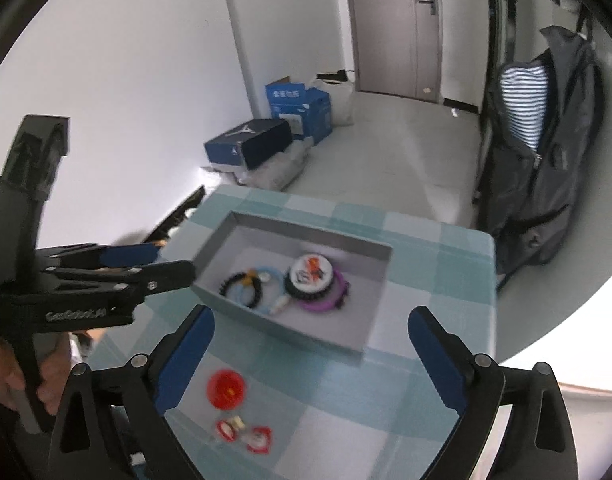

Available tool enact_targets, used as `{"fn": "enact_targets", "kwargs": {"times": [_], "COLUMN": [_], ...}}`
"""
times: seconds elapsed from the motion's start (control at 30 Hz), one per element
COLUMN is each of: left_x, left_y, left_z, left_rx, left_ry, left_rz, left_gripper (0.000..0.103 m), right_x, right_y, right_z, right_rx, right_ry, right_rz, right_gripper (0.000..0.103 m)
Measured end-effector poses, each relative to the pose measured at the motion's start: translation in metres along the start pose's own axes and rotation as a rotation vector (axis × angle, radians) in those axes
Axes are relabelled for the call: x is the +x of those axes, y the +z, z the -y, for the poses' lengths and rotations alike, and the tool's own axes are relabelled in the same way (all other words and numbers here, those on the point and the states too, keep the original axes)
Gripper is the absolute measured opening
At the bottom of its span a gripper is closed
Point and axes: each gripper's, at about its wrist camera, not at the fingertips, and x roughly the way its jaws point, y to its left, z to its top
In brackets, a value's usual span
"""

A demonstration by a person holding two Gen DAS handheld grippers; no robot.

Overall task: Organize jewelry
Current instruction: 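Withdraw both grippers from the box toward the remaining charms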

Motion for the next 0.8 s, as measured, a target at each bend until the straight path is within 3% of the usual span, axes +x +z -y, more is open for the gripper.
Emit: {"fn": "enact_targets", "kwargs": {"times": [0.33,0.67,0.8], "left_x": [-0.017,-0.007,-0.004], "left_y": [-0.029,-0.076,-0.087], "left_z": [0.008,0.009,0.009], "left_rx": [0.020,-0.045,-0.014], "left_ry": [0.041,0.019,0.035], "left_rz": [0.022,-0.081,-0.108], "left_gripper": [0.079,0.079,0.079], "right_x": [-0.020,-0.007,0.001], "right_y": [-0.027,-0.076,-0.086], "right_z": [0.009,0.003,0.000], "right_rx": [0.047,0.118,0.086], "right_ry": [-0.007,0.084,0.088], "right_rz": [-0.006,-0.136,-0.181], "right_gripper": [0.100,0.099,0.083]}}
